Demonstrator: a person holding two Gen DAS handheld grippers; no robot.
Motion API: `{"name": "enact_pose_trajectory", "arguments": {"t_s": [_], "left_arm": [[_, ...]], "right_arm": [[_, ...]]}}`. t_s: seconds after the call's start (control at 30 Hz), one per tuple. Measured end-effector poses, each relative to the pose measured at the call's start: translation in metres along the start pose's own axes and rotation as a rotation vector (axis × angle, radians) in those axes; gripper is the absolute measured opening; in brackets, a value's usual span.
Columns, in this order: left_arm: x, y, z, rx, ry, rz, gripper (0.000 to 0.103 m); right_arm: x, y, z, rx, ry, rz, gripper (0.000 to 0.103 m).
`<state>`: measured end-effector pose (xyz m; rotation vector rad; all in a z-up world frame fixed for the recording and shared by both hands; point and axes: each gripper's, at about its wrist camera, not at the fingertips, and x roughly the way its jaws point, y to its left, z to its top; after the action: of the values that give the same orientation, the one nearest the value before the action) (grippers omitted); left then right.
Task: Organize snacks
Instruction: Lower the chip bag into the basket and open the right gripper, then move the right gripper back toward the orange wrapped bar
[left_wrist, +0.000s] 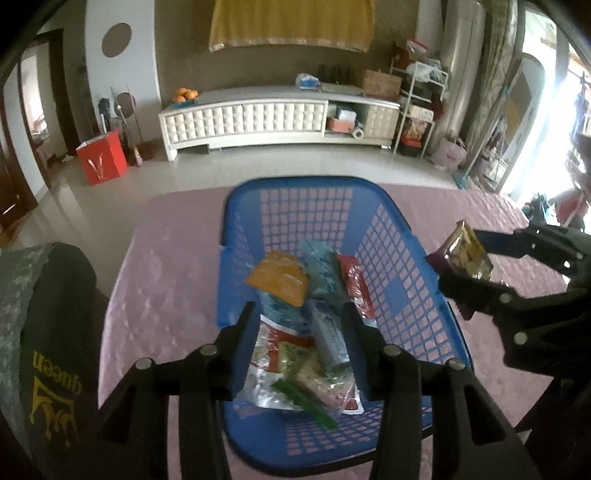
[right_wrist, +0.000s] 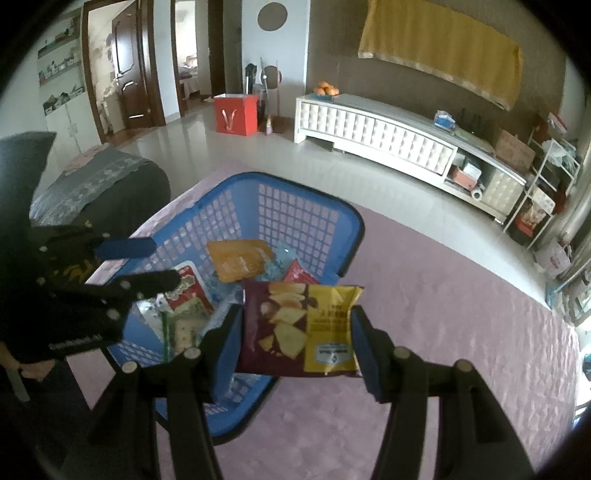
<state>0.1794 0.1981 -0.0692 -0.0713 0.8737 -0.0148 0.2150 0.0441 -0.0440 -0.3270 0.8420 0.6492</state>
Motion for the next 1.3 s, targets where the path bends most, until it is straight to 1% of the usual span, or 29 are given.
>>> {"name": "enact_pose_trajectory", "arguments": {"t_s": [0.17,0.33,0.37,0.4,0.6,0.77,0.83,0.9,0.93,1.0,1.1,1.23,1.27,1.3], "left_arm": [[-0.013,0.016,-0.002,-0.015,-0.024,0.033,0.043],[-0.013,0.03,-0.007,-0.038,-0.023,0.042,0.043],[-0.011,0.031,-0.008,-0.042,-0.017,0.046,0.047],[-0.011,0.033,-0.009,-0.045,-0.017,0.049,0.049],[-0.009,0.037,-0.014,-0.064,-0.02,0.046,0.049],[-0.004,0.035,-0.014,-0.065,-0.01,0.065,0.049],[-0.005,0.034,-0.013,-0.069,-0.01,0.068,0.049],[-0.007,0.032,-0.014,-0.065,-0.011,0.062,0.049],[-0.009,0.03,-0.014,-0.06,-0.014,0.062,0.049],[-0.013,0.026,-0.014,-0.046,-0.019,0.064,0.049],[-0.019,0.019,-0.015,-0.032,-0.032,0.064,0.049],[-0.03,0.006,-0.018,-0.02,-0.056,0.076,0.049],[-0.034,0.002,-0.018,-0.019,-0.063,0.064,0.052],[-0.038,-0.003,-0.018,-0.013,-0.07,0.053,0.061]], "right_arm": [[0.008,0.016,0.01,-0.025,0.005,0.022,0.061],[0.02,0.033,0.016,-0.045,0.017,0.039,0.061],[0.022,0.034,0.017,-0.044,0.02,0.043,0.061],[0.025,0.034,0.017,-0.043,0.025,0.049,0.061],[0.039,0.034,0.017,-0.024,0.049,0.056,0.061],[0.047,0.036,0.013,-0.041,0.061,0.06,0.062],[0.045,0.037,0.011,-0.046,0.043,0.043,0.066],[0.041,0.038,0.01,-0.056,0.023,0.036,0.076],[0.04,0.038,0.01,-0.057,0.02,0.036,0.079],[0.035,0.037,0.01,-0.044,0.02,0.055,0.087],[0.026,0.032,0.01,-0.017,0.021,0.095,0.089],[0.007,0.025,0.002,-0.008,0.0,0.077,0.089],[-0.002,0.022,-0.002,-0.003,-0.015,0.066,0.089],[-0.007,0.02,-0.004,0.0,-0.025,0.059,0.089]]}}
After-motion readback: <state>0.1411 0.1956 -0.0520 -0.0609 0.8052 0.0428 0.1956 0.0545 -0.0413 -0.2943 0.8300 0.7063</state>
